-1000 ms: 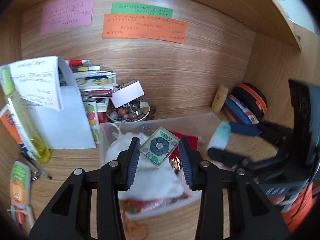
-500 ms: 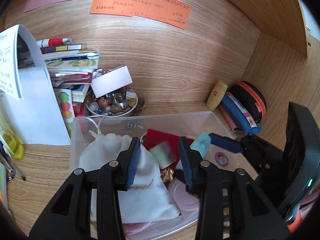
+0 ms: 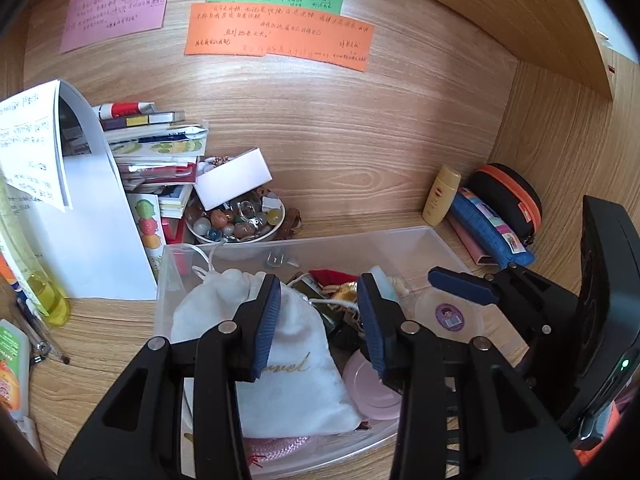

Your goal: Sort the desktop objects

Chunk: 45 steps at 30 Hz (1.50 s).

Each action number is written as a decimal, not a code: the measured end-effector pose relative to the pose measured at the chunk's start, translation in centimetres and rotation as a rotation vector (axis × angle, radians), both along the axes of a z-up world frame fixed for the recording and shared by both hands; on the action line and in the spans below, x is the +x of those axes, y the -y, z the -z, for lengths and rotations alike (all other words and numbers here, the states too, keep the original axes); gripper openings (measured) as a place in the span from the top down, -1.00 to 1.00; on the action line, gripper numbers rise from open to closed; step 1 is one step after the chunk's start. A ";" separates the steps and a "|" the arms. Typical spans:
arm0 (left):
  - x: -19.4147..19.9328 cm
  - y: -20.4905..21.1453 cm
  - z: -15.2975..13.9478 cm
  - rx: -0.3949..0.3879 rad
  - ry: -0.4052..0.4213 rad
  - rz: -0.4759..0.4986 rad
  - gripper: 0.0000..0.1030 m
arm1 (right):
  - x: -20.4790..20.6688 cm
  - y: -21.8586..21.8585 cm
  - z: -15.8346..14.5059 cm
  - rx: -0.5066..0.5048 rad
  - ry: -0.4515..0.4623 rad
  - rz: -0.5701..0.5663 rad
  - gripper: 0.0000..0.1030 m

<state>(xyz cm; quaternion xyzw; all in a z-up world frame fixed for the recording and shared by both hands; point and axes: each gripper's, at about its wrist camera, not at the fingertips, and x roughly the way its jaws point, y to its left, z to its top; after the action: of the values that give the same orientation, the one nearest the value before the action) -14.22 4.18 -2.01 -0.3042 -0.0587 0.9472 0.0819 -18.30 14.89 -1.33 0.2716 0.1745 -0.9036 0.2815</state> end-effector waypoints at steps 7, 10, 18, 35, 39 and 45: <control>0.7 0.5 -0.4 -0.010 -0.039 -0.043 -0.09 | -0.1 -0.3 -0.1 -0.002 -0.002 0.016 -0.57; 1.2 1.0 -0.6 -0.035 -0.071 -0.110 -0.56 | -0.3 -0.7 -0.2 -0.021 -0.015 0.054 -0.70; 2.6 2.3 -1.3 -0.018 -0.131 -0.189 -0.92 | -1.2 -2.4 -0.7 -0.122 0.037 0.091 -0.91; 8.2 0.7 -3.9 -0.066 -0.244 -0.094 -0.99 | 1.9 -5.4 -2.7 -0.167 0.117 0.158 -0.94; 9.8 0.7 -4.2 -0.041 -0.241 -0.095 -0.99 | 4.5 -6.0 -3.1 -0.141 0.048 0.180 -0.94; 12.0 0.3 -3.3 -0.069 -0.244 -0.102 -0.99 | 7.9 -6.9 -3.1 -0.177 0.032 0.119 -0.94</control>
<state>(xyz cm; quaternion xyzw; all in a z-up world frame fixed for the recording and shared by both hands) -2.18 3.85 1.32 -0.1862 -0.0309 0.9816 0.0297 -10.41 21.83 1.81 0.2700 0.0732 -0.9261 0.2530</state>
